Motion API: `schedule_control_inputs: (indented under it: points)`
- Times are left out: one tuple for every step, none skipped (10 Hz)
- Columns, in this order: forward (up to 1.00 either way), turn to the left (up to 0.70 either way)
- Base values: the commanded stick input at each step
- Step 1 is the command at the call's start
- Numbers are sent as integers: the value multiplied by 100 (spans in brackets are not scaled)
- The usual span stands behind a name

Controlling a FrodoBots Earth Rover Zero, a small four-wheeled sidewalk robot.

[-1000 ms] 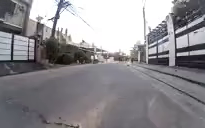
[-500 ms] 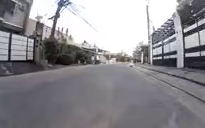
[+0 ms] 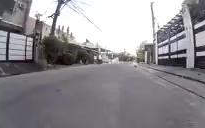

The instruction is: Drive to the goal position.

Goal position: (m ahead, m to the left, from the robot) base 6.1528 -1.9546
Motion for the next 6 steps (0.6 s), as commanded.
schedule_control_inputs:
  points:
    - [100,-1]
    - [100,-1]
    - [100,-22]
    - [100,-41]
    - [100,-41]
    - [100,-41]
